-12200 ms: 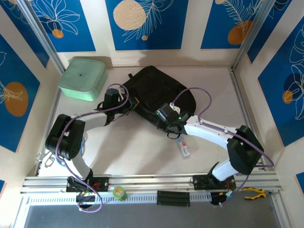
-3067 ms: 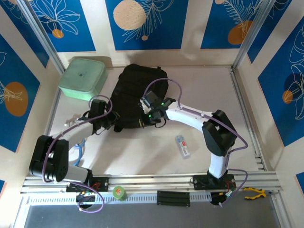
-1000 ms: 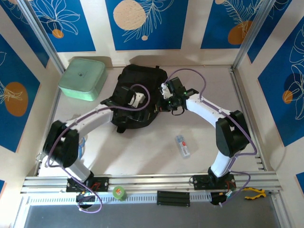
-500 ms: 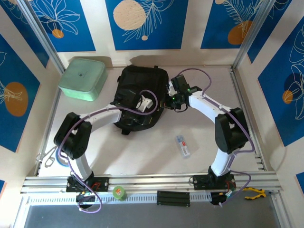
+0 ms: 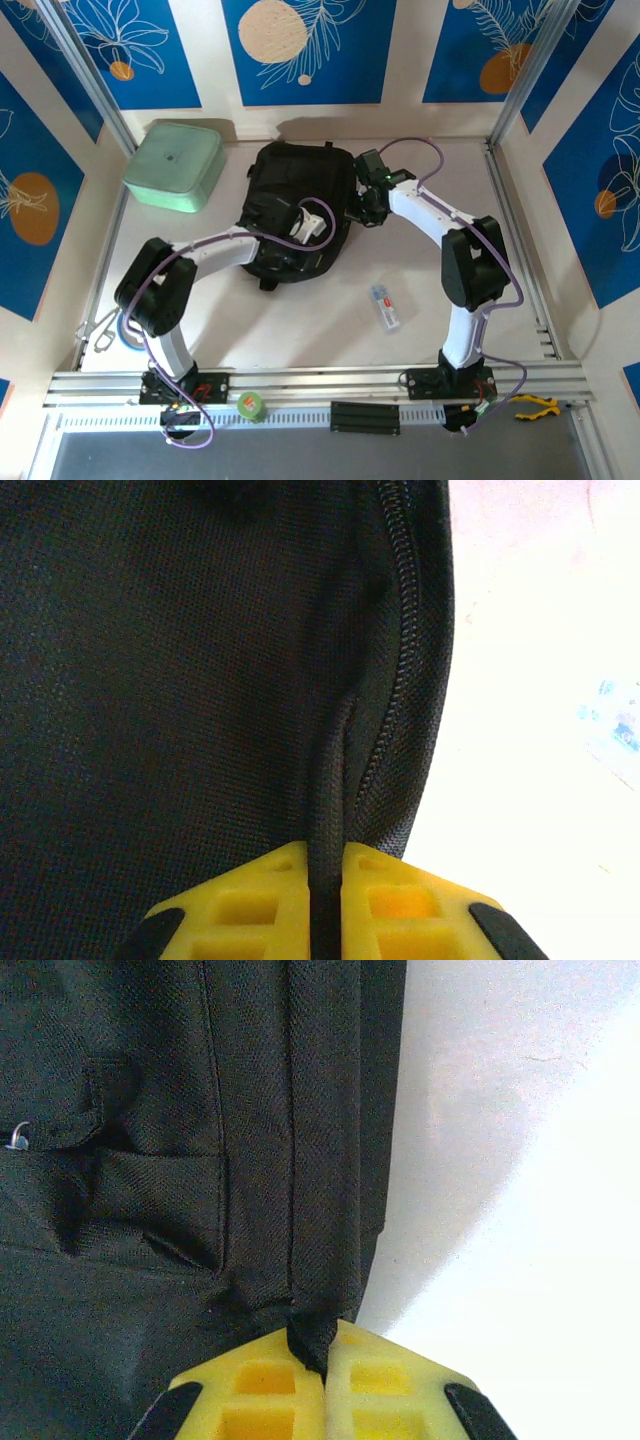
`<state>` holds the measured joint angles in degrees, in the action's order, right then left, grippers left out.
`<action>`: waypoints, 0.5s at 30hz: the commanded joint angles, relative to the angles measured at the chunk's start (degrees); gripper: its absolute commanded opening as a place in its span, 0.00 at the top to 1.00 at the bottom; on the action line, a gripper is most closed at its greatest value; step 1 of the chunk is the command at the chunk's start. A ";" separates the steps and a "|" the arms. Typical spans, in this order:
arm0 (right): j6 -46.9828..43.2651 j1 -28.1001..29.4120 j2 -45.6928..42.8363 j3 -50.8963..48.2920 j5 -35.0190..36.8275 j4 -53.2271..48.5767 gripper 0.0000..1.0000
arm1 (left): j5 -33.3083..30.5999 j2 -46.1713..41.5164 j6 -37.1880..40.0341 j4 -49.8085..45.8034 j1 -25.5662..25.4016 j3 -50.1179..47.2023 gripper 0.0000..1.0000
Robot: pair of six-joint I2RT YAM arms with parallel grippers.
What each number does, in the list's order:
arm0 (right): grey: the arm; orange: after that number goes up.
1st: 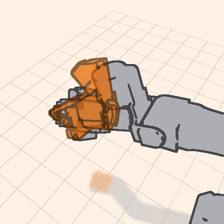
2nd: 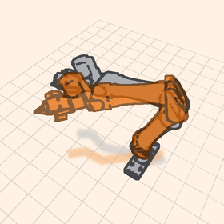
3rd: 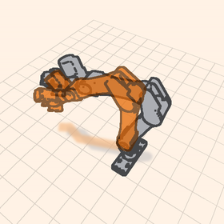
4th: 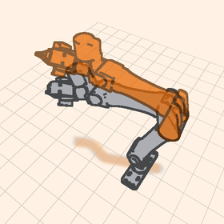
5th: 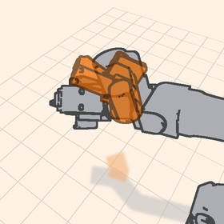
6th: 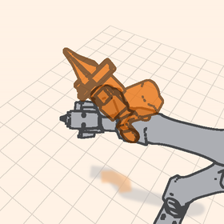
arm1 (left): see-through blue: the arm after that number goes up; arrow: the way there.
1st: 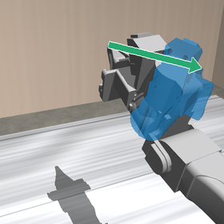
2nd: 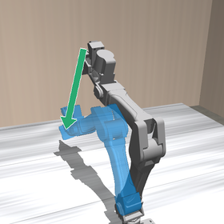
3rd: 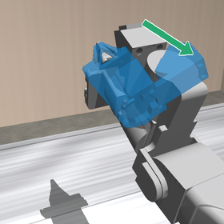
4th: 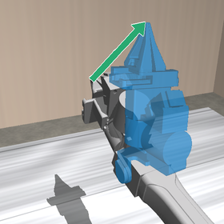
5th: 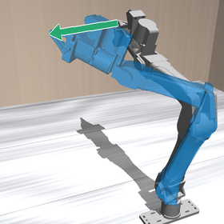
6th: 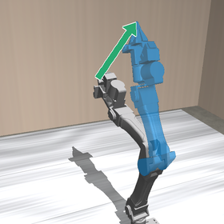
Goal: Pack the student bag
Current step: Zip the student bag at the center of the table.
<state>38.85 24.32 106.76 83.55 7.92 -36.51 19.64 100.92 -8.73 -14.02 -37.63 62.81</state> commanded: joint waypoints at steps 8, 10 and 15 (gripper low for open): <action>3.74 -1.95 -15.91 -18.99 -1.30 2.16 1.00 | 9.21 -7.24 -6.60 -0.39 -7.91 -7.84 0.77; 3.82 -2.04 -18.37 -22.55 -4.62 4.25 1.00 | 9.83 -9.63 -7.54 0.73 -8.29 -8.47 0.71; 2.49 -2.63 -23.35 -23.74 -7.05 6.63 0.84 | 1.30 -14.27 -6.82 -3.31 -7.49 -3.68 0.43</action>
<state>41.63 22.17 86.70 59.31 3.70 -33.23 24.47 89.67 -14.72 -14.87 -45.71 55.70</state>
